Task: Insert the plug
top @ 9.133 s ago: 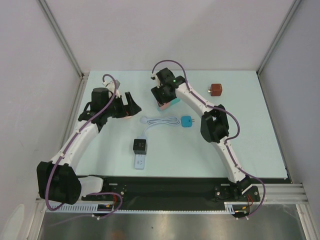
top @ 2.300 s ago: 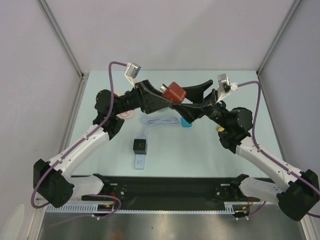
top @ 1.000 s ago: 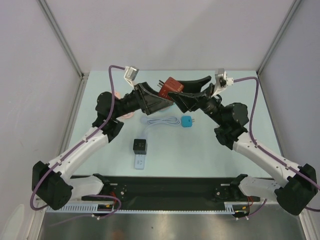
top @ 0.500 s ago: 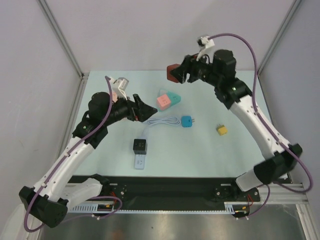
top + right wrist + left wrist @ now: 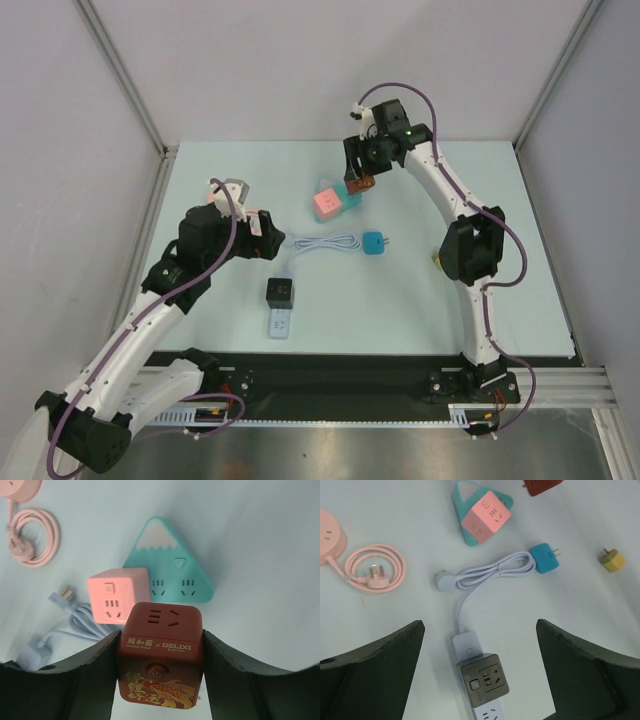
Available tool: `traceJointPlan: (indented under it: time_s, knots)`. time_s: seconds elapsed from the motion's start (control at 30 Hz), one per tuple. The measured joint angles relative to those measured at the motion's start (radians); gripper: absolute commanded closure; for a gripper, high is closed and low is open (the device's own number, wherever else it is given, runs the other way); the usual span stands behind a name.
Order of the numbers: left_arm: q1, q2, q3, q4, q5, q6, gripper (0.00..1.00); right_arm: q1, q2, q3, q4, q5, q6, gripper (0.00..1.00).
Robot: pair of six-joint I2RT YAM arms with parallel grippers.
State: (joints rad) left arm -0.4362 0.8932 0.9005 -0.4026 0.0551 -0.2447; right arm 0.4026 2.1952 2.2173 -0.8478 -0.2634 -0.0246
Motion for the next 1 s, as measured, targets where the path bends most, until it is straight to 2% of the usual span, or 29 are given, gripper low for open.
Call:
traceJointPlan:
  time_s: [0.2, 0.37, 0.63, 1.0]
  knots:
    - [0.000, -0.008, -0.035, -0.002, -0.054, 0.019, 0.00, -0.064, 0.103, 0.109, -0.023, -0.072, -0.046, 1.00]
    - [0.000, -0.008, -0.035, 0.004, -0.072, 0.019, 0.00, -0.101, 0.154, 0.126, -0.033, -0.147, -0.092, 1.00]
    - [0.000, -0.004, -0.035, 0.004, -0.099, 0.019, 0.00, -0.098, 0.214, 0.129, -0.042, -0.224, -0.131, 1.00]
    - [0.000, -0.003, -0.035, 0.004, -0.107, 0.019, 0.00, -0.096, 0.253, 0.131, -0.029, -0.242, -0.135, 1.00]
